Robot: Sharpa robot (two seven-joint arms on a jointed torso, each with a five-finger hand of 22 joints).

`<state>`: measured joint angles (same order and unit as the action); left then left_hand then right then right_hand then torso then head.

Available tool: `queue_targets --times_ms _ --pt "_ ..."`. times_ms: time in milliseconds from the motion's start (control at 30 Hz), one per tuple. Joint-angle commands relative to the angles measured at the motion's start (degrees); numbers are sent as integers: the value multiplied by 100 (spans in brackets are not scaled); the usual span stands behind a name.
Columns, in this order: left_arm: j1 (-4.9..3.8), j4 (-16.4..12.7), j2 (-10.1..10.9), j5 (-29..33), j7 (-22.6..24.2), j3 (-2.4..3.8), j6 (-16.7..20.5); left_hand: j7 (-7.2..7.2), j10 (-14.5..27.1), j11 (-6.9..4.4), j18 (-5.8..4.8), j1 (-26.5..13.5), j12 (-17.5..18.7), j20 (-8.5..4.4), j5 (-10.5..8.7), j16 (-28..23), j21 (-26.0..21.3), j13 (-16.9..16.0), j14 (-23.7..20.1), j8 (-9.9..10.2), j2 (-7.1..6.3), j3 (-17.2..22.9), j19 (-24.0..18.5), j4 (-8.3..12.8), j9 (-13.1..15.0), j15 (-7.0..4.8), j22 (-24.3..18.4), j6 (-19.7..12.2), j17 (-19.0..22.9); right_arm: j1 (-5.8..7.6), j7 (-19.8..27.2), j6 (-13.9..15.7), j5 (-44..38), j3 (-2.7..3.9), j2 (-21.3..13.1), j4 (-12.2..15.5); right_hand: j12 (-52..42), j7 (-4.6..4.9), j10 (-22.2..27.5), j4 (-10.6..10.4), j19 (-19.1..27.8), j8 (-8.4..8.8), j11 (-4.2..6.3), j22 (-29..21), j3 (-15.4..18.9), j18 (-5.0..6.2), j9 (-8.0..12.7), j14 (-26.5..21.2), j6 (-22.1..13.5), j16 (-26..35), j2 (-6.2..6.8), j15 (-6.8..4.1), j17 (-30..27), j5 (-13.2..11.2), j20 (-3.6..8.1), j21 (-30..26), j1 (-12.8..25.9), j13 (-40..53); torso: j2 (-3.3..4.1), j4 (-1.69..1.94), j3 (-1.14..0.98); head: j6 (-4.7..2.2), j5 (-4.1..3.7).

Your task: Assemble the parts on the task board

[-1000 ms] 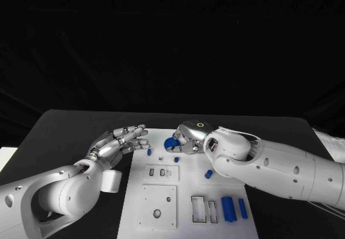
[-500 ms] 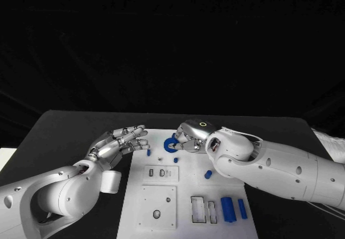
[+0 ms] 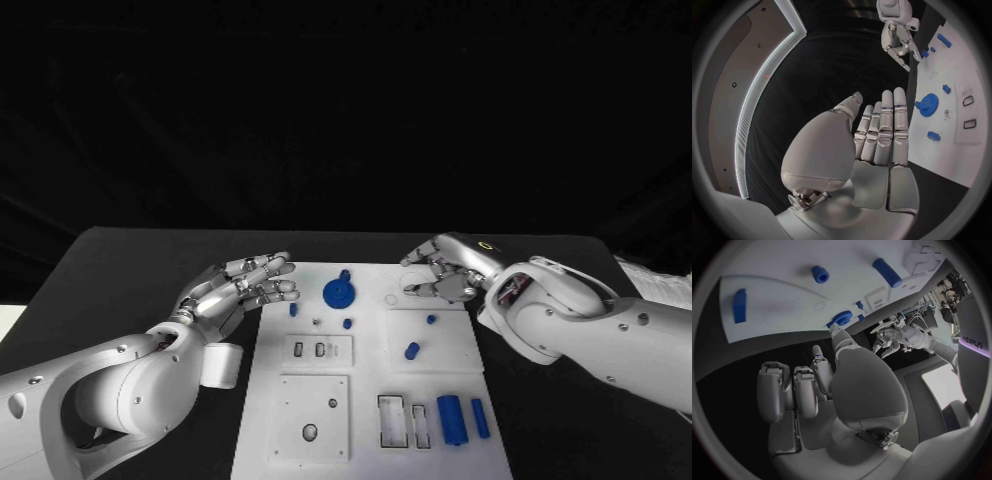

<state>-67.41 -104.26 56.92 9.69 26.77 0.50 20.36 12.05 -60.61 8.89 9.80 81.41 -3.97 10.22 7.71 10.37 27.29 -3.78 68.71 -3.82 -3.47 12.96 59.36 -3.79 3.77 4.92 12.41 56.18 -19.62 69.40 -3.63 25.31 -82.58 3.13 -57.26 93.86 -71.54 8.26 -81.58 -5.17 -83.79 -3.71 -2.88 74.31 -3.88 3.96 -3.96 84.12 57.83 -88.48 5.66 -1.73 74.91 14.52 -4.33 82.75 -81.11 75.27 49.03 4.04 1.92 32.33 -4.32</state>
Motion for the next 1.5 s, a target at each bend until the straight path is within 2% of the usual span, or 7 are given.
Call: queue_targets --times_ms 33,133,267,400,667,967,1500 --pt "-5 33 -36 11 35 3 -103 -3 42 -16 46 27 33 -2 -28 -19 22 7 -36 19 -14 3 -26 36 -9 -16 7 -38 -8 -11 869 -144 1129 2 -182 -37 15 -9 22 67 18 9 -10 4 -10 -73 3 525 -46 8 -5 39 1245 25 -17 -15 -100 329 -39 -55 -50 -12 -19" --pt "-2 82 -75 11 37 2 -120 -3 42 -16 46 27 33 -2 -28 -19 22 7 -36 19 -14 3 -26 36 -9 -16 7 -38 -8 -31 1015 -263 1285 1 -416 -131 20 -5 23 130 16 4 -12 9 -49 -73 -1 529 -44 -1 5 43 1261 79 -21 -14 -166 325 -63 -86 -88 -9 -53" --pt "0 136 -110 11 36 1 -133 -3 42 -16 46 27 33 -2 -28 -19 22 7 -36 19 -14 3 -26 36 -9 -16 7 -38 -8 -50 1078 -360 1408 0 -570 -282 31 2 28 174 12 5 -16 17 -92 -75 -2 534 -46 -14 11 46 1283 206 -24 -11 -198 317 -86 -133 -116 -11 -87" --pt "2 169 -128 11 34 0 -137 -3 40 -17 47 32 29 -3 -26 -22 29 5 -32 16 -7 16 -29 45 -8 -17 11 -36 -14 -80 1085 -430 1537 -2 -611 -422 29 -4 13 114 15 5 -23 11 23 -74 -4 533 -60 -11 95 55 1280 -184 -34 -15 -7 314 -89 -161 -140 -20 -90" --pt "5 232 -166 11 34 -2 -145 -3 39 -17 47 30 28 -3 -26 -24 33 5 -30 14 0 23 -30 46 -7 -17 12 -34 -16 -191 1016 -564 1496 -4 -570 -627 28 -4 12 123 14 9 -23 14 42 -75 -2 534 -74 -15 107 54 1286 -223 -34 -14 -5 314 -80 -178 -185 -3 -78" --pt "8 278 -192 11 38 -3 -143 -3 38 -17 47 29 27 -2 -26 -26 36 5 -29 13 3 28 -32 48 -7 -17 14 -33 -19 -290 970 -583 1393 -3 -413 -809 -16 -5 -9 156 0 -2 -19 45 18 -80 -8 544 -66 -38 45 52 1323 -178 -33 1 -52 341 -77 -161 -192 37 -78" --pt "10 295 -215 11 38 -4 -144 -3 38 -17 47 28 26 -2 -26 -27 37 4 -28 13 4 30 -32 48 -7 -17 14 -33 -19 -319 983 -677 1366 -2 -194 -990 -203 -55 -110 125 -60 -59 27 174 -227 -105 -41 564 240 -89 -330 18 1407 -235 -8 71 -8 453 -88 -163 -177 69 -64"
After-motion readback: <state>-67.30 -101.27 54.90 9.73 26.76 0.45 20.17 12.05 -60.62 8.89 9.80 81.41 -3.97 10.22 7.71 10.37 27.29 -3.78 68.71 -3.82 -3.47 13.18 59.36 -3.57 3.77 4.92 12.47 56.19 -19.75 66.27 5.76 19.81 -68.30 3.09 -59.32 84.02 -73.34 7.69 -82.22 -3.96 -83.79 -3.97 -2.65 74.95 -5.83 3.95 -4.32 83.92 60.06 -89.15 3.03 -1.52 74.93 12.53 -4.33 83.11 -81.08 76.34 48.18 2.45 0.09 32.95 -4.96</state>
